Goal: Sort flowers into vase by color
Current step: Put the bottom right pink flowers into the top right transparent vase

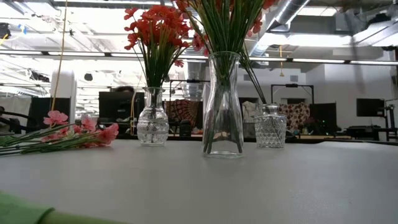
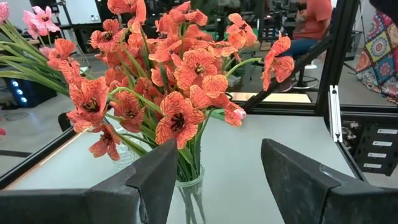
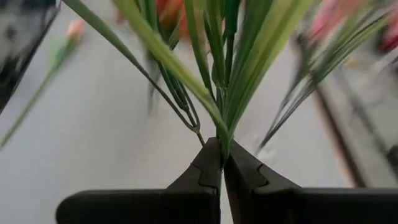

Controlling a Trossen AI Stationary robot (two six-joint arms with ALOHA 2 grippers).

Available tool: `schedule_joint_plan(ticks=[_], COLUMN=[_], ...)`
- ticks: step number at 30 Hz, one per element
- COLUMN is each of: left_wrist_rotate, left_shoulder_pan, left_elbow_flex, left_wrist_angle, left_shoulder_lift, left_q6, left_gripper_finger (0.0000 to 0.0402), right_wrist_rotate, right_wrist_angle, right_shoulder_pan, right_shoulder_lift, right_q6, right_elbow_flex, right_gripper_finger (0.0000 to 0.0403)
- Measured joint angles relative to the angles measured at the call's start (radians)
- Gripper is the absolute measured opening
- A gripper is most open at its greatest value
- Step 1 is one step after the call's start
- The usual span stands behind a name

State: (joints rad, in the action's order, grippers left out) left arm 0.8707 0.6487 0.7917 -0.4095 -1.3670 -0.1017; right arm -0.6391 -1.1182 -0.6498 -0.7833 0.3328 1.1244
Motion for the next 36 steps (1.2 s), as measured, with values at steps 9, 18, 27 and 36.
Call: schedule_joint_plan(ticks=[9,18,27,36], left_wrist_rotate=[0.000,0.000,-0.004,-0.025], left_shoulder_pan=[0.000,0.000,0.000,0.000], left_elbow_flex=[0.000,0.000,0.000,0.000], left_wrist_angle=[0.000,0.000,0.001,0.001], left_shoulder_lift=[0.000,0.000,0.000,0.000], left_q6=[-0.016,-0.017,-0.019,-0.019], left_gripper_finger=[0.0221,0.0221,0.0221,0.0221], right_wrist_rotate=[-0.158,-0.051,0.099,0.144], right_wrist_angle=[0.317,0.753,0.849,0.960], right_shoulder_pan=[0.040,0.203,0.447,0.549], right_shoulder_lift=[0.054,0.052,0.109,0.166], right_q6=[-0.284,-0.579,-0.483,-0.434], right_elbow_flex=[0.000,-0.164,-0.358,-0.494], right_gripper_finger=[0.0034,0.0034,0.0034,0.0034])
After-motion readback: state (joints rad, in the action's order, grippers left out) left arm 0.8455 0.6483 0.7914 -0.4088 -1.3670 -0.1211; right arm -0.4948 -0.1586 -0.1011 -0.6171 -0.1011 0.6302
